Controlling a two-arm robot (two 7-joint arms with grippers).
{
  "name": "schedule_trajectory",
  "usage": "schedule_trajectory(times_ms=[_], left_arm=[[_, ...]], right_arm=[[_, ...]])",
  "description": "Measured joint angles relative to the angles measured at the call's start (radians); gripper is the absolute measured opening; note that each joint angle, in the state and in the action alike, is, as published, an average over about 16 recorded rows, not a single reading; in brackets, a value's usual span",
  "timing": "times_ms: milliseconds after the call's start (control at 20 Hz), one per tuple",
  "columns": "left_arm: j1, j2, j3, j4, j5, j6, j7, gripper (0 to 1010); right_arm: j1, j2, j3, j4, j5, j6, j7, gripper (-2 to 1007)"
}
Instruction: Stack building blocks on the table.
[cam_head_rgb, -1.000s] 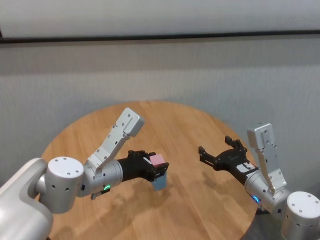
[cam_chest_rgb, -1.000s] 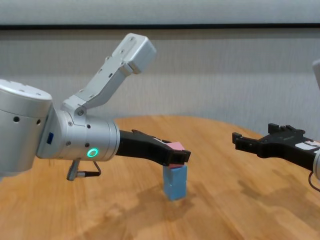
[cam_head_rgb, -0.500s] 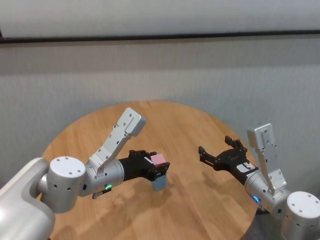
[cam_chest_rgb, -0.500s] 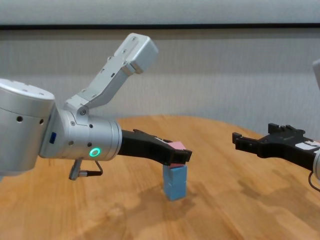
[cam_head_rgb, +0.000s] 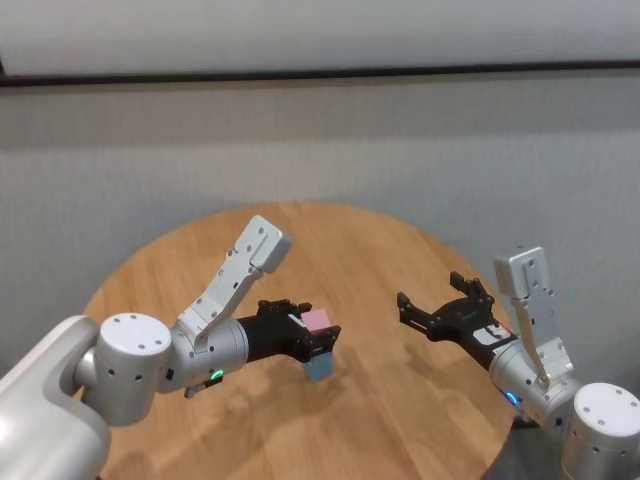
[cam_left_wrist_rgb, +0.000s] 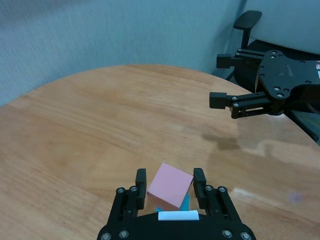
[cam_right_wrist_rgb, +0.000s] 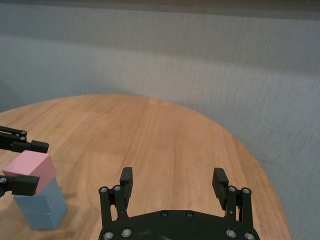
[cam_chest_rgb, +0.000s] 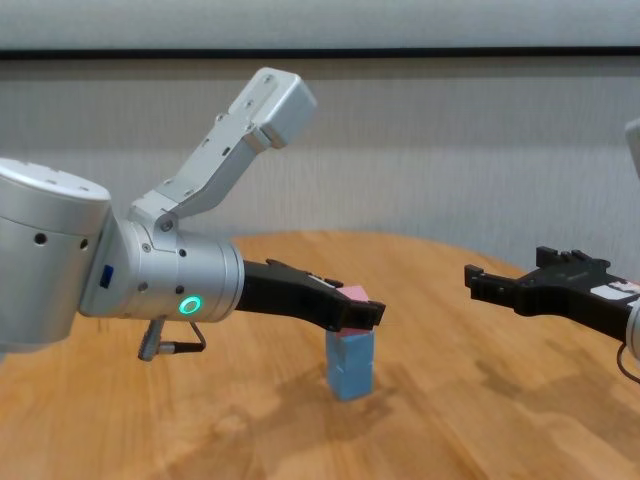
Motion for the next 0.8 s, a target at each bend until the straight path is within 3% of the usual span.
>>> schedule_trajectory(times_ms=[400,800], left_arm=[[0.01,0.018,-0.023,-0.056,-0.012,0.008,0.005,843],[0.036,0.073,-0.07,-0.178,-0.032,0.02,0.029,982]], right_arm=[[0.0,0.0,0.0,0.0,0.0,0.0,0.0,1005],[0.0,0.0,0.0,0.0,0.0,0.0,0.0,1005]])
